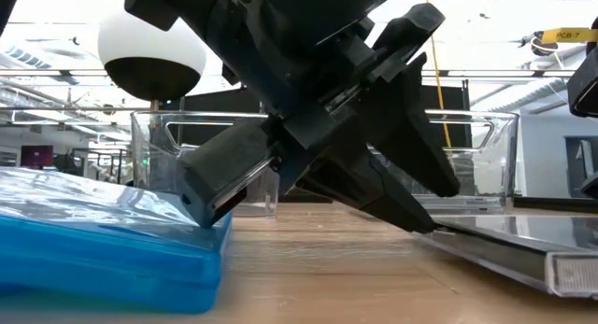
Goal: Pick & place jewel cases by type
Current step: Put the black CD case into the right transparent bin
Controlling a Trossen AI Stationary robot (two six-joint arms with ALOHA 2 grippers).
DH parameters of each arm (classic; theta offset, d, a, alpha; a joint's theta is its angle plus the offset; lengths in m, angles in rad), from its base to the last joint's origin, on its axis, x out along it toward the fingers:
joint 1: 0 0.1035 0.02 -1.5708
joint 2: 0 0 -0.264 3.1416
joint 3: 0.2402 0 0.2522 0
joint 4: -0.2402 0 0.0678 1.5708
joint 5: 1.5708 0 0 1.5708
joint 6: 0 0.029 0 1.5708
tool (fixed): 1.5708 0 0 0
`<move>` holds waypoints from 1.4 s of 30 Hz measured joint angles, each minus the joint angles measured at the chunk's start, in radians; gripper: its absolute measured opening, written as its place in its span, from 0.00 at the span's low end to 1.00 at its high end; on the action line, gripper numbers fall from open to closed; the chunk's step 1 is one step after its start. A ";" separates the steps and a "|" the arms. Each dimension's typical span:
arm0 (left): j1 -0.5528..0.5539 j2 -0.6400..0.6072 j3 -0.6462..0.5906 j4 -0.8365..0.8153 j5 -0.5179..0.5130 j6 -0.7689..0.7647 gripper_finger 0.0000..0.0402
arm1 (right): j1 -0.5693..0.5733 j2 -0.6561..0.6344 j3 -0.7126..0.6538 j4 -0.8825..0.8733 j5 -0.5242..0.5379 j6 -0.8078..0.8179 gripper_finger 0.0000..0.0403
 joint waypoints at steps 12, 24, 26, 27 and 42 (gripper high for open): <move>-0.005 0.000 -0.002 -0.002 -0.002 0.008 0.02 | 0.000 -0.001 -0.001 -0.002 0.000 -0.011 0.06; -0.005 0.000 -0.003 0.016 -0.029 0.021 0.03 | 0.000 -0.001 -0.001 -0.002 0.000 -0.019 0.06; -0.005 0.000 -0.003 0.021 -0.031 0.021 0.04 | 0.000 -0.001 -0.001 -0.002 -0.001 -0.020 0.06; -0.005 0.000 -0.003 0.022 -0.031 0.021 0.04 | 0.000 -0.001 -0.001 -0.002 -0.001 -0.022 0.06; -0.005 0.001 -0.003 0.032 -0.044 0.017 0.04 | 0.000 -0.001 -0.001 0.000 -0.002 -0.083 0.07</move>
